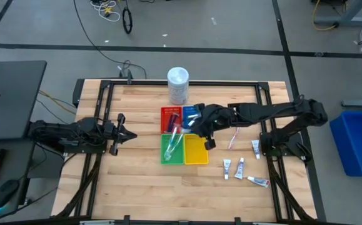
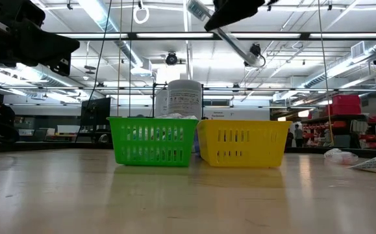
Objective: Pick & Place Travel size toiletries
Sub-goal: Put the blue toothbrush into the green bin
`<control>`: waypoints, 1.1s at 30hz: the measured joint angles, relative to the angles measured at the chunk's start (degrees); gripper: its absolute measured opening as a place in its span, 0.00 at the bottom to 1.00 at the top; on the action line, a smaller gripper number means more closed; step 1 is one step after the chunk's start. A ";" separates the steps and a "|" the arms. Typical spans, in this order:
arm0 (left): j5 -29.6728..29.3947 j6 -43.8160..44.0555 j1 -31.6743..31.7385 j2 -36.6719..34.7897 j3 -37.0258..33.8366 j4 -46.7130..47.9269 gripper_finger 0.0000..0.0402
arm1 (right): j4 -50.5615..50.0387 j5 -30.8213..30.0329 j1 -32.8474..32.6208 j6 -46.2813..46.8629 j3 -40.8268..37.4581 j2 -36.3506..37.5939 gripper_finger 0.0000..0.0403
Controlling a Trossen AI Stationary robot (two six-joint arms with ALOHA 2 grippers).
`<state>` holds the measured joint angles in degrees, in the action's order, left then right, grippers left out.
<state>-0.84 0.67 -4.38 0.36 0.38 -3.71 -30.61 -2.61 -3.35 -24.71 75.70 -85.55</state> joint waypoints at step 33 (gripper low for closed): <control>0.00 -0.01 0.02 -0.02 0.00 -0.03 0.07 | -0.43 -6.36 -4.87 -22.63 17.09 -14.53 0.11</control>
<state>-0.84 0.66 -4.36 0.34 0.38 -3.74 -31.04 -8.97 -8.22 -47.34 92.79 -100.08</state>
